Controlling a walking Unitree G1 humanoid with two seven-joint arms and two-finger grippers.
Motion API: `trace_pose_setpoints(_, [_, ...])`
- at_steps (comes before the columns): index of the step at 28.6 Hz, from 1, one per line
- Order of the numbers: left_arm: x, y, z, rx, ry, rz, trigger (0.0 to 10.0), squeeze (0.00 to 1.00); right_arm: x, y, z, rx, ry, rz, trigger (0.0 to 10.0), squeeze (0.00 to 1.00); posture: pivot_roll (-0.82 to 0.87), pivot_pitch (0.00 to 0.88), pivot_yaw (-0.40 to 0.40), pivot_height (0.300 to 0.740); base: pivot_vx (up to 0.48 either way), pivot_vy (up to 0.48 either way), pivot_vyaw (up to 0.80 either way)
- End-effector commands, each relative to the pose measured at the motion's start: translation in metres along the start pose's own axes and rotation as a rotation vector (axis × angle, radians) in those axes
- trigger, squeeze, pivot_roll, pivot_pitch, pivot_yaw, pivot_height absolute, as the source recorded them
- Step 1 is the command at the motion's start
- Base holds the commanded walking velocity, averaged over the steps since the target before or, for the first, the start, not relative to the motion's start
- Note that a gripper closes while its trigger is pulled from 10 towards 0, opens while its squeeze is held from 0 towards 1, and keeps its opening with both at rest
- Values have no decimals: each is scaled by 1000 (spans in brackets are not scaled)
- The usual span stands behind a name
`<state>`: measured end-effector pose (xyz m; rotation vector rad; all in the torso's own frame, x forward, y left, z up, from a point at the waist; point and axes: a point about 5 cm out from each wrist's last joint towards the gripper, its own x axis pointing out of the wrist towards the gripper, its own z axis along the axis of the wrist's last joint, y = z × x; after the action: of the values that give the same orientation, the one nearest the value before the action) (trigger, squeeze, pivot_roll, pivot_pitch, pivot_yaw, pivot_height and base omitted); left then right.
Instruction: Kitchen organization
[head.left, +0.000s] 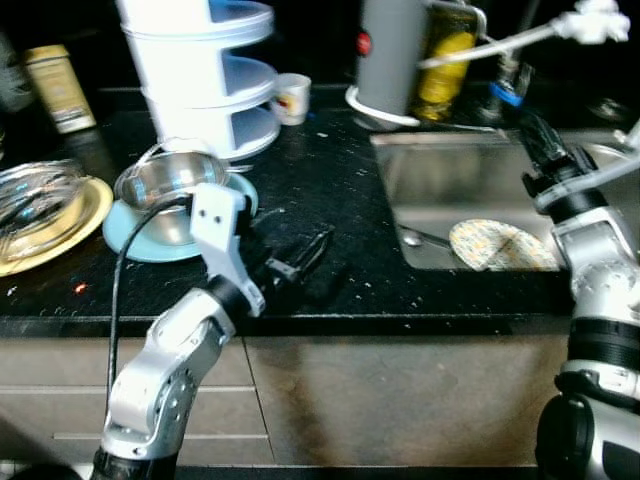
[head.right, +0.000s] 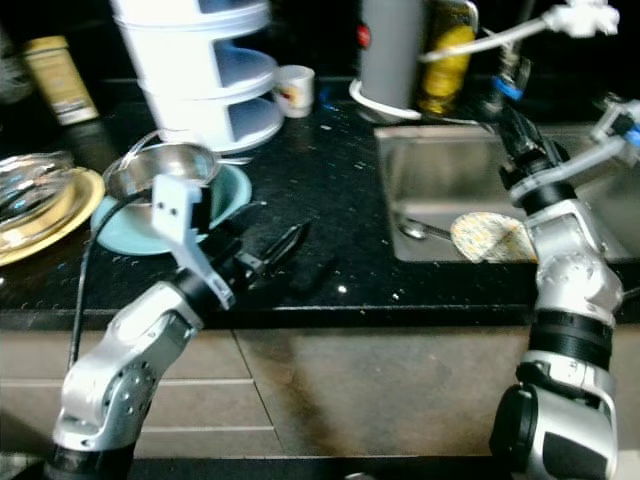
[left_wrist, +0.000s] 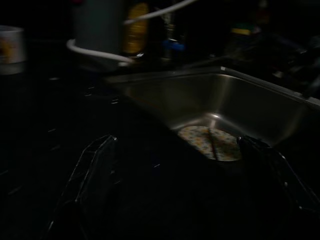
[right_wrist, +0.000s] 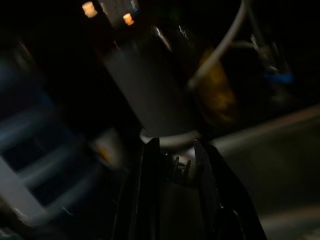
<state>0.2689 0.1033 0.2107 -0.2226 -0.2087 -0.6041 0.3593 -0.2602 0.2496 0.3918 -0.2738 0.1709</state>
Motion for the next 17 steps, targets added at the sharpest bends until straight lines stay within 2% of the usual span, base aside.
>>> trace_pose_setpoints(1, [0, -1, 0, 3, 9, -12, 10000, 0, 3, 3, -6, -139, 48, -27, 0, 0, 16, 0, 10, 740, 0, 0, -800])
trace_pose_setpoints(2, [0, -1, 0, 3, 9, -12, 10000, 0, 3, 3, -6, -139, 48, -27, 0, 0, 16, 0, 10, 740, 0, 0, -800])
trace_pose_setpoints(4, [0, -1, 0, 3, 11, -11, 10000, 0, 5, 10, -15, -230, 94, -13, 0, 0, 15, 0, 12, 740, 0, 0, -800])
trace_pose_setpoints(5, [0, -1, 0, 3, 11, -11, 10000, 0, 5, 10, -15, -230, 94, -13, 0, 0, 15, 0, 12, 740, 0, 0, -800])
trace_pose_setpoints(7, [0, -1, -1, 3, 13, -8, 10000, 0, 7, 21, -26, -333, 146, 17, 0, 0, 17, 0, 11, 740, 0, 0, -800])
trace_pose_setpoints(8, [0, -1, -1, 3, 13, -8, 10000, 0, 7, 21, -26, -333, 146, 17, 0, 0, 17, 0, 11, 740, 0, 0, -800])
trace_pose_setpoints(11, [-1, -1, 0, 2, 13, -3, 10000, 0, 11, 33, -38, -457, 201, 53, 0, 0, 15, 0, 11, 740, 0, 0, -800])
trace_pose_setpoints(14, [-1, -1, -1, 2, 13, -1, 10000, 0, 12, 35, -41, -482, 216, 62, 0, 0, 15, 0, 10, 740, 0, 0, -800])
trace_pose_setpoints(15, [-1, -1, -1, 3, 13, 2, 10000, 0, 13, 42, -48, -520, 243, 90, 0, 0, 15, 0, 9, 740, 0, 0, -800])
trace_pose_setpoints(16, [-1, -1, -1, 3, 13, 2, 10000, 0, 13, 42, -48, -520, 243, 90, 0, 0, 15, 0, 9, 740, 0, 0, -800])
trace_pose_setpoints(17, [-1, 0, -1, 3, 11, 7, 10000, 0, 13, 51, -57, -550, 274, 124, 0, 0, 15, 0, 7, 740, 0, 0, -800])
